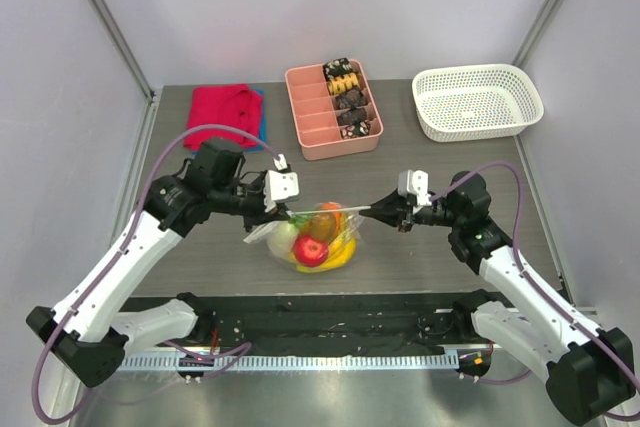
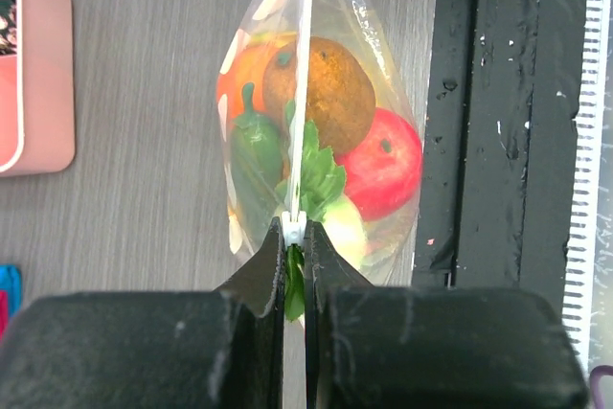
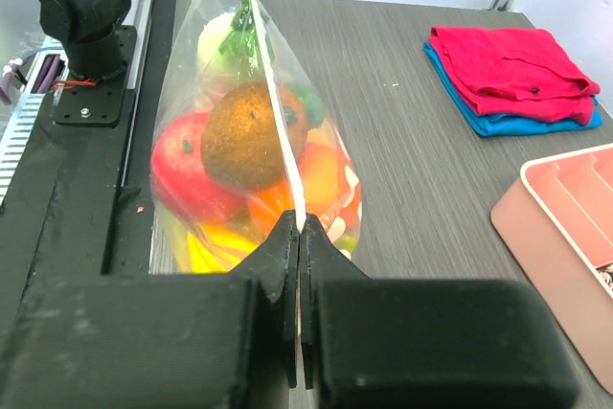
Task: Place the food in the zip-top bag and seal the zipper
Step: Zip the zipper food storage bag at the center of the board.
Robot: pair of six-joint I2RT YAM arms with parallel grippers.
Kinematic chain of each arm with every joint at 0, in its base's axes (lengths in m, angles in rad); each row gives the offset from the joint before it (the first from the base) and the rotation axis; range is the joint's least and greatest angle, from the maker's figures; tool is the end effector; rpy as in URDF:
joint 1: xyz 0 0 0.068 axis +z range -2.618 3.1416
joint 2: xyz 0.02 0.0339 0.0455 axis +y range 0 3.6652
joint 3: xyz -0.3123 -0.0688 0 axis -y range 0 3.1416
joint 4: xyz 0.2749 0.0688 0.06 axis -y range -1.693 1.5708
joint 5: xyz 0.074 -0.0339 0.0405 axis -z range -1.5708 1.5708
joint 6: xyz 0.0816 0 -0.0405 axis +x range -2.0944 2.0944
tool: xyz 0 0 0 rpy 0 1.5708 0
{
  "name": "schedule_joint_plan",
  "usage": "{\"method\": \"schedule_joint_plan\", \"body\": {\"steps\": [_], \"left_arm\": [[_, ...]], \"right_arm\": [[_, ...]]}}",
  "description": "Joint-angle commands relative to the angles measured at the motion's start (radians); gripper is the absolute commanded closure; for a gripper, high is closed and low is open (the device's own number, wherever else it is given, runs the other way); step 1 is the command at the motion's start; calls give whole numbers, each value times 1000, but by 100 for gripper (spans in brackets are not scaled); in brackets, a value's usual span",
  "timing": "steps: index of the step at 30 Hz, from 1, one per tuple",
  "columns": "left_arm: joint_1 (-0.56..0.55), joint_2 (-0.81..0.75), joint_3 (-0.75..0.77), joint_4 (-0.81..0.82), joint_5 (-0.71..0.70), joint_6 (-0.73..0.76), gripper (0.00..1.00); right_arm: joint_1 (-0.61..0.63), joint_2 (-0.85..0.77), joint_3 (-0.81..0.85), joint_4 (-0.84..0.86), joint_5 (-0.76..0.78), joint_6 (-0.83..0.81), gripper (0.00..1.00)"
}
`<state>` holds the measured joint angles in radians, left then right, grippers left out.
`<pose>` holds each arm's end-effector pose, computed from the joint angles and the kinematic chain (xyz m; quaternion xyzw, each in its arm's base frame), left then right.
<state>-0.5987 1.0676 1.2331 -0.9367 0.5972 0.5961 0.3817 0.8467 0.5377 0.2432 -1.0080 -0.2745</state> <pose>0.1659 -0.1687 0.3929 0.5899 0.6635 -0.2715 0.3717 0.1697 0.1425 0.3133 -0.5184 0.4988 0.3841 0.5787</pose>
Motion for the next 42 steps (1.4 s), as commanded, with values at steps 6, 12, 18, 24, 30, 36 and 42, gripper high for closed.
{"method": "schedule_joint_plan", "body": {"steps": [6, 12, 18, 24, 30, 36, 42], "left_arm": [[59, -115, -44, -215, -120, 59, 100], [62, -140, -76, -221, -129, 68, 100], [62, -103, -54, -163, -85, 36, 100], [59, -31, 38, -113, 32, 19, 100], [13, 18, 68, -19, 27, -18, 100], [-18, 48, 77, 38, 42, -44, 100], [-19, 45, 69, 49, 49, -36, 100]], "right_arm": [[-66, -46, 25, -53, 46, -45, 99], [-69, -51, 19, -61, 40, -48, 99], [-69, -20, 86, -119, -53, -36, 68], [23, 75, 237, -124, -75, -38, 4], [160, 247, 358, -93, -63, -48, 19], [310, 324, 357, -102, 28, -92, 26], [336, 436, 413, -156, 134, -198, 49]]}}
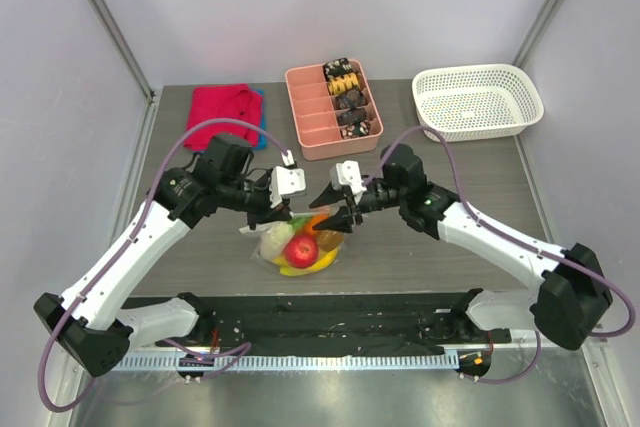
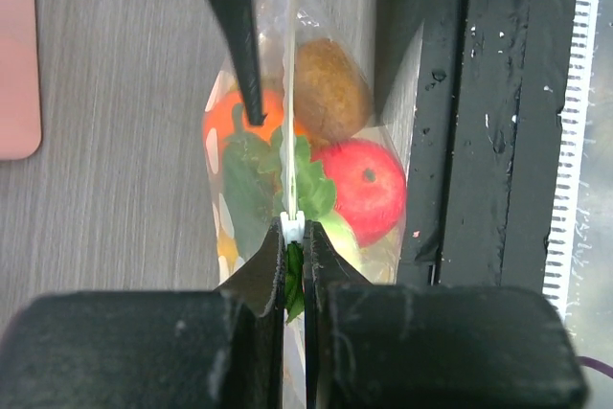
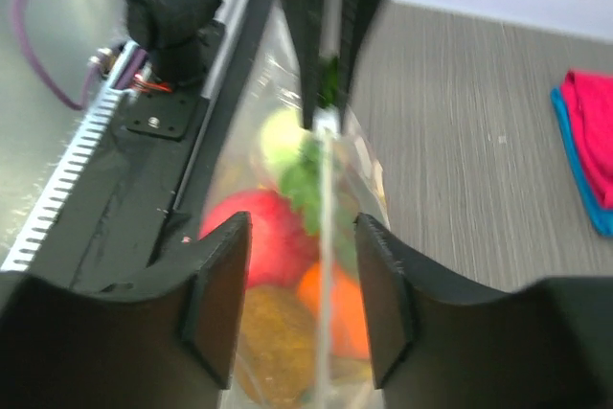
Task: Place the food in the zip-top bag and seal the zipper
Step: Zip the zipper food storage bag at the center of the board.
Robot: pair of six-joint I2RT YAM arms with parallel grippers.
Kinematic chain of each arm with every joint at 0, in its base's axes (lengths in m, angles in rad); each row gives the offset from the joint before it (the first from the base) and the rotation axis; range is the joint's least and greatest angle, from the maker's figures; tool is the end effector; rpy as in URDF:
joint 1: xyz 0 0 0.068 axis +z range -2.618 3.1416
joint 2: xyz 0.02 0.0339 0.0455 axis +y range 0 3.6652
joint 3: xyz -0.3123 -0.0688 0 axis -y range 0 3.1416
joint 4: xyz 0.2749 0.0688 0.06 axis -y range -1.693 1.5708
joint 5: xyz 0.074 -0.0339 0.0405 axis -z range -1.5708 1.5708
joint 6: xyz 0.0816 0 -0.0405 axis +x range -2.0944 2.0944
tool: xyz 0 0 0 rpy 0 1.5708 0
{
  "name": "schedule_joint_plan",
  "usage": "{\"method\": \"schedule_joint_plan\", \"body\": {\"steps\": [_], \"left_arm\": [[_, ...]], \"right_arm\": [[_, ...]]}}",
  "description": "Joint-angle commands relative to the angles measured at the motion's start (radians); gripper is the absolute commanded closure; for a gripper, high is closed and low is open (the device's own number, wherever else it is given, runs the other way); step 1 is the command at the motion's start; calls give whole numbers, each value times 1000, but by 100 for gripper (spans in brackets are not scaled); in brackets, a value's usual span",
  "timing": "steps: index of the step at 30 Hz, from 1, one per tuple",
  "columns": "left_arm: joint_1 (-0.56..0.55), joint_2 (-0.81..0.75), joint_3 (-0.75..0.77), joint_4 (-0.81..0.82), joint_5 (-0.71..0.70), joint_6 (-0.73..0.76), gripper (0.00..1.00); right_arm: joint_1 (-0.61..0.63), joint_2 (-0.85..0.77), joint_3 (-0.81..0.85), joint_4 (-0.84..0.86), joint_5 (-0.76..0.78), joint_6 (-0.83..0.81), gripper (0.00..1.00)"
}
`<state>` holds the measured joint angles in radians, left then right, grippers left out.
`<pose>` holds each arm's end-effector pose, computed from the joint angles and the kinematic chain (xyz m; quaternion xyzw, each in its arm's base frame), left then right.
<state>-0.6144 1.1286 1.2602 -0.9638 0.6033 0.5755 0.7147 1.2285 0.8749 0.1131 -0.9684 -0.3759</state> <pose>0.1744 -0.1797 0.3869 0.5879 0.6774 -0.2837 0.3392 0.1905 0.2544 0.3401 -0.6068 0.4464 0.4531 0.4767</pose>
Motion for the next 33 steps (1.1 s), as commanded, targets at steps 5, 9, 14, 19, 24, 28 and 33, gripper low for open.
{"method": "schedule_joint_plan", "body": {"steps": [5, 9, 14, 19, 24, 28, 33], "left_arm": [[-4, -36, 18, 70, 36, 4, 100], [-2, -65, -7, 47, -8, 27, 100], [18, -102, -44, -1, -60, 60, 100], [42, -139, -68, -42, -77, 79, 100], [59, -155, -87, -69, -85, 90, 100], [68, -161, -105, -76, -83, 98, 100], [85, -165, -114, -96, -82, 119, 100]], "right_arm": [[15, 69, 93, -140, 169, -152, 95], [17, 26, 67, -161, 204, -187, 99], [11, -34, 39, -217, 266, -248, 99], [6, -50, 39, -282, 293, -265, 99], [-3, -63, 38, -319, 319, -291, 99], [-17, -70, 32, -335, 327, -307, 99], [-32, -83, 24, -369, 330, -324, 99]]}}
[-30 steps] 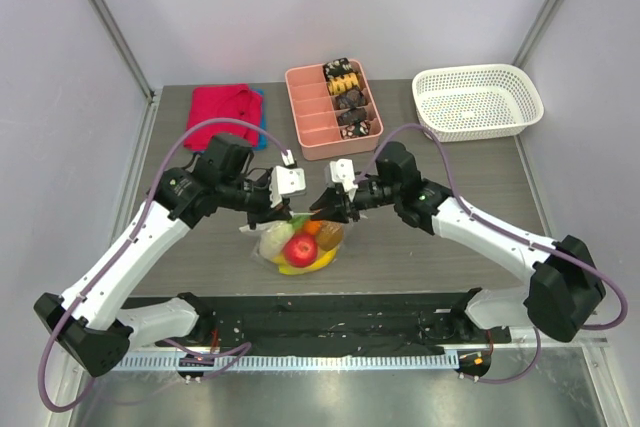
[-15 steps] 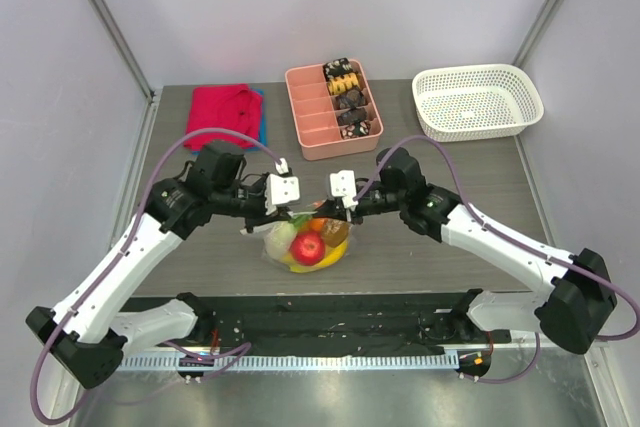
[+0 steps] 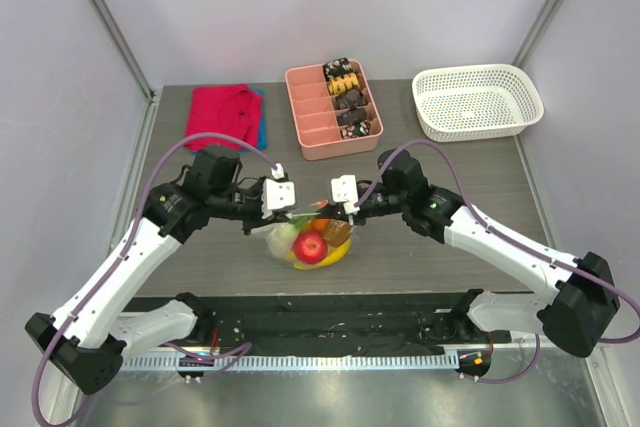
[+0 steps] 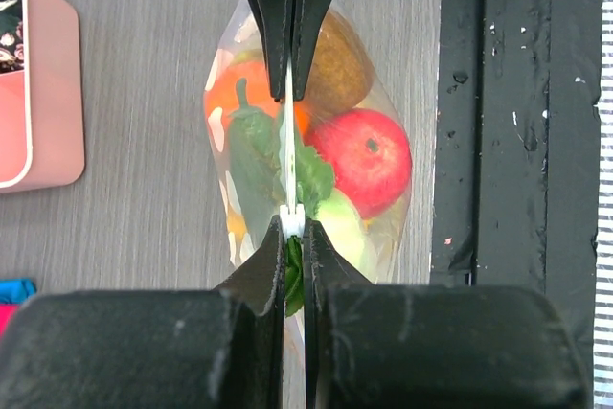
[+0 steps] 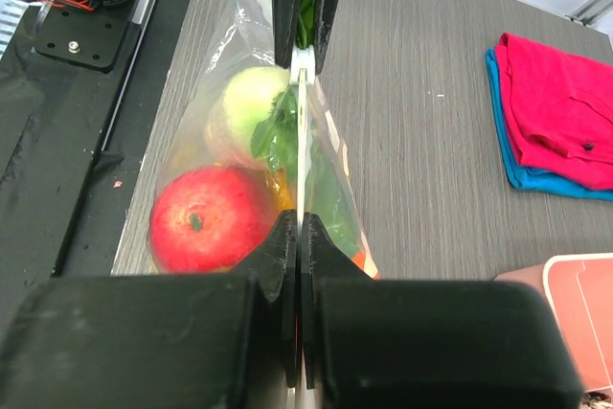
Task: Place the food in the zip-top bag and seal the zipper
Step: Zip the zipper food storage bag at the center of the board.
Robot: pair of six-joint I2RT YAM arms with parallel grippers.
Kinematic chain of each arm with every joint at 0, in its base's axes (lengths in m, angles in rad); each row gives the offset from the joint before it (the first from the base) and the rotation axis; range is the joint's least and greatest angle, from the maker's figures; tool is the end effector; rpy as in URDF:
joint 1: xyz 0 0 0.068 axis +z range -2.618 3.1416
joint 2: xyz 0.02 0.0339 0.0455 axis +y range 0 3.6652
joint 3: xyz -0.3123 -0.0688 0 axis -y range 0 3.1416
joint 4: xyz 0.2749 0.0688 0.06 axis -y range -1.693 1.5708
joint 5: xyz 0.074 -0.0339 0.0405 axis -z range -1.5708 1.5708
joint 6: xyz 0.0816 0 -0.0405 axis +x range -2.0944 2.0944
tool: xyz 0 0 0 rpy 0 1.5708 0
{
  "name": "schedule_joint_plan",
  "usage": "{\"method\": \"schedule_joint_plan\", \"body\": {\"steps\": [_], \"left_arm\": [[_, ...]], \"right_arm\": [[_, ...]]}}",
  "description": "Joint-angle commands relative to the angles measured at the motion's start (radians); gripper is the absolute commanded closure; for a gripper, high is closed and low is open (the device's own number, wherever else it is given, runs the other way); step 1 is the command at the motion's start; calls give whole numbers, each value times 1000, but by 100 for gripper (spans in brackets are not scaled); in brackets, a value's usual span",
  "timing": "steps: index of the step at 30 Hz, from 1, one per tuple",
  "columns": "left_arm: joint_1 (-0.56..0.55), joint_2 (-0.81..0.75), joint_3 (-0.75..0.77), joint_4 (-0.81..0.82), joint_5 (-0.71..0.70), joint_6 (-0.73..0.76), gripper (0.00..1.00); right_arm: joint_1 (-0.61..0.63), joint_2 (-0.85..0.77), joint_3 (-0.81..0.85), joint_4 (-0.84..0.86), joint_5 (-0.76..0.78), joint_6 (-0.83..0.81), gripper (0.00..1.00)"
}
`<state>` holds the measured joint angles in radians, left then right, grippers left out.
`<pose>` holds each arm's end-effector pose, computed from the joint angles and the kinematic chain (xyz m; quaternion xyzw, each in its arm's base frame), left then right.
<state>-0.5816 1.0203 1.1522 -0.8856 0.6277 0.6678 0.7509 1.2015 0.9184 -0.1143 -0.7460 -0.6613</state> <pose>0.1603 -0.1628 0.3795 0.6100 0.6363 -0.2668 0.3897 0.1899 0.2530 0.3337 -0.6567 0.4592 0.3263 0.5014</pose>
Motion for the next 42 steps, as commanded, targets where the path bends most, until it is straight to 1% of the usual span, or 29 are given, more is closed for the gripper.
{"method": "schedule_joint_plan", "body": {"steps": [1, 10, 12, 14, 15, 16, 19, 21, 24, 26, 27, 28, 30, 33, 37, 39, 41, 42], "left_arm": [[54, -58, -9, -177, -105, 29, 100], [80, -65, -23, -200, -108, 52, 100], [83, -65, -23, -200, -103, 53, 100], [83, -69, -20, -182, -83, 41, 100], [83, -69, -19, -162, -74, 24, 98], [83, -69, -10, -142, -59, -15, 87], [83, -49, 6, -61, -57, -76, 65], [83, -20, 15, -18, -51, -100, 59], [81, 24, 36, 52, -10, -138, 58], [75, 49, 46, 80, 16, -161, 53], [66, 75, 49, 106, 6, -165, 52], [43, 84, 44, 118, -14, -166, 47], [39, 98, 20, 161, -42, -165, 43], [39, 103, -9, 177, -48, -140, 36], [34, 121, -19, 159, 26, -146, 36], [14, 135, -17, 151, 38, -154, 41], [2, 158, -16, 146, 58, -166, 42], [-1, 165, -9, 146, 63, -172, 44]], "right_arm": [[-70, -62, -19, -145, 109, -46, 99], [-91, -80, -38, -170, 111, -61, 99], [-99, -89, -39, -168, 90, -60, 99], [-99, -95, -36, -168, 71, -58, 99], [-97, -97, -36, -165, 65, -58, 99], [-97, -99, -36, -162, 57, -55, 99], [-97, -106, -38, -154, 31, -55, 99], [-97, -117, -39, -145, 16, -63, 99], [-97, -123, -39, -133, -6, -61, 99], [-97, -126, -38, -128, -15, -66, 99], [-97, -126, -39, -127, -22, -73, 99], [-97, -132, -47, -125, -26, -81, 99], [-97, -137, -50, -117, -30, -86, 99], [-99, -145, -56, -114, -30, -89, 99], [-99, -148, -59, -111, -35, -87, 99], [-99, -154, -64, -102, -41, -92, 99], [-97, -163, -73, -87, -44, -93, 99], [-97, -164, -79, -78, -43, -90, 99]]}}
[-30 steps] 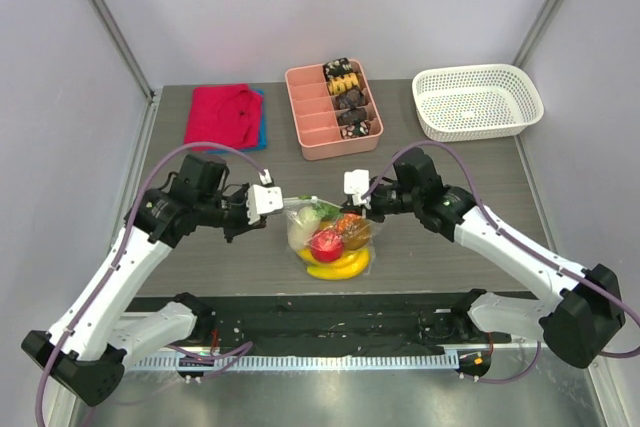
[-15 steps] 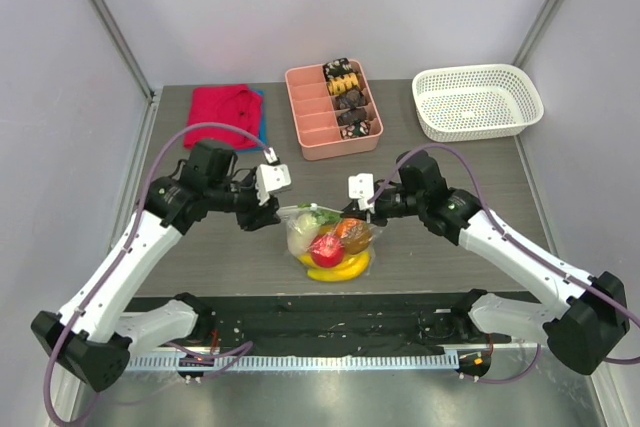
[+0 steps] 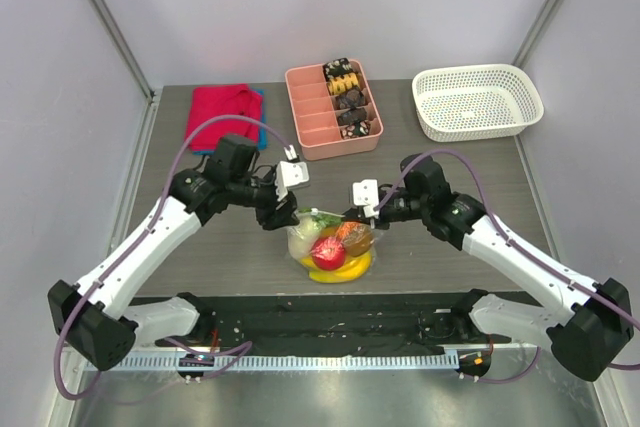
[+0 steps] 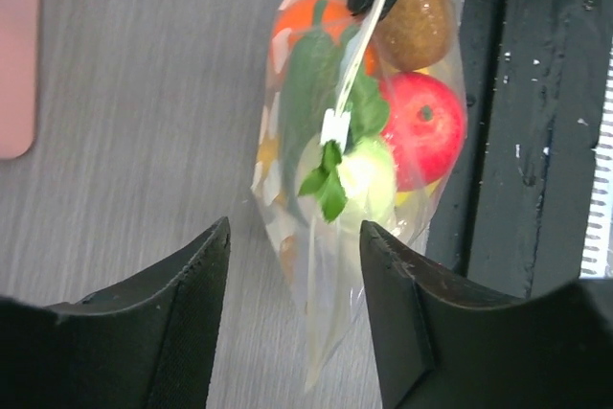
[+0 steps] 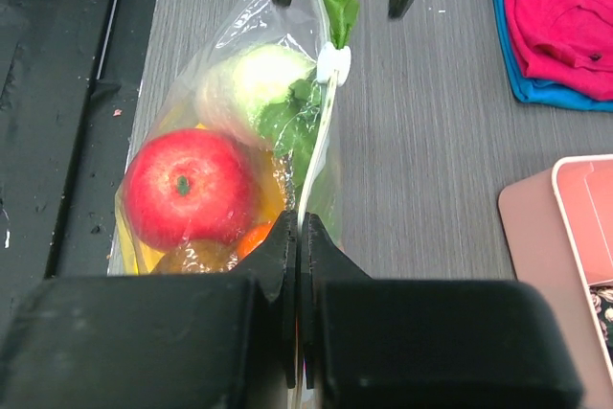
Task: Place the food in the zip-top bag and seal the zipper
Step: Zip the zipper food storage bag at the center of the board.
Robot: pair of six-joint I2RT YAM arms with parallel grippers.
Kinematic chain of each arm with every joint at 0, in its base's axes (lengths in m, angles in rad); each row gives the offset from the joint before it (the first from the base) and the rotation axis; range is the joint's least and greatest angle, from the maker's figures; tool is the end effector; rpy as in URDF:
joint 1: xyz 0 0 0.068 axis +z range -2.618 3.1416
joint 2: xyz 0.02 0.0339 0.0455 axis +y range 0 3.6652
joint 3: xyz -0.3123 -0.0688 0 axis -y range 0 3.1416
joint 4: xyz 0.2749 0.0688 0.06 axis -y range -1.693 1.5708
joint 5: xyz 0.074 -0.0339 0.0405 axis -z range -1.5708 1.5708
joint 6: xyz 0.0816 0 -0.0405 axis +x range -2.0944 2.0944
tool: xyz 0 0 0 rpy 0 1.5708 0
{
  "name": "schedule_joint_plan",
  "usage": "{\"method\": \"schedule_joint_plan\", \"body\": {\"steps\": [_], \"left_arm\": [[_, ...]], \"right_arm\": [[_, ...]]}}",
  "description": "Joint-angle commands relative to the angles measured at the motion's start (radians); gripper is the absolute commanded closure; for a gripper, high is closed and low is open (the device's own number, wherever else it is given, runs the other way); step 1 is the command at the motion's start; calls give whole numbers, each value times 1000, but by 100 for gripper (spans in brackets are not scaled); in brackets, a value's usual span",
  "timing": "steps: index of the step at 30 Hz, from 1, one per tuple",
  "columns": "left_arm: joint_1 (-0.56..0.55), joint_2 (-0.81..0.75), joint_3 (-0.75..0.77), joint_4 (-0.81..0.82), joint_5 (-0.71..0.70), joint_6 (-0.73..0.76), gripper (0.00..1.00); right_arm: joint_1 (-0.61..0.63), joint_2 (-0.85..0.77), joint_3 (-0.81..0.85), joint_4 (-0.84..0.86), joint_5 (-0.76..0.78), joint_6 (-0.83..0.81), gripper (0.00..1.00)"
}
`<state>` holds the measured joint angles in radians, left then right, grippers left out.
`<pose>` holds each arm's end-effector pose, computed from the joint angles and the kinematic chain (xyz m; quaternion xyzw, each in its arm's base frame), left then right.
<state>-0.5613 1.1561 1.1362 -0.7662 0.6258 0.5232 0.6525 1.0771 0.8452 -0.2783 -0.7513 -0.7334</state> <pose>0.2025 -0.1838 0.3547 0.5545 0.6923 -0.2913 0.3583 0.1807 0.2082 0.3185 -0.6554 0.4989 0.2972 0.4829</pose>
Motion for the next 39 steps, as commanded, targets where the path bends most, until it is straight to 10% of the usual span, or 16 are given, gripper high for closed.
{"method": "schedule_joint_plan", "body": {"steps": [1, 5, 9, 12, 19, 29, 39], "left_arm": [[-25, 40, 10, 24, 75, -40, 46], [-38, 83, 28, -16, 115, -42, 53], [-65, 94, 31, -30, 100, -42, 100], [-65, 65, 27, -21, 75, -22, 100], [-78, 8, 36, 19, 66, 3, 100], [-109, 4, 40, 54, 55, -2, 100], [-109, 1, 34, 53, 46, -5, 100]], "right_arm": [[-1, -40, -6, 91, -36, -17, 99], [-1, -43, -6, 97, -29, -18, 99], [-1, -51, -11, 105, -39, -15, 99], [1, -65, -11, 90, -49, -2, 96], [-1, -28, 25, 233, -108, 314, 31], [10, 139, 49, 548, -194, 627, 46], [56, 144, 66, 451, -189, 517, 49]]}}
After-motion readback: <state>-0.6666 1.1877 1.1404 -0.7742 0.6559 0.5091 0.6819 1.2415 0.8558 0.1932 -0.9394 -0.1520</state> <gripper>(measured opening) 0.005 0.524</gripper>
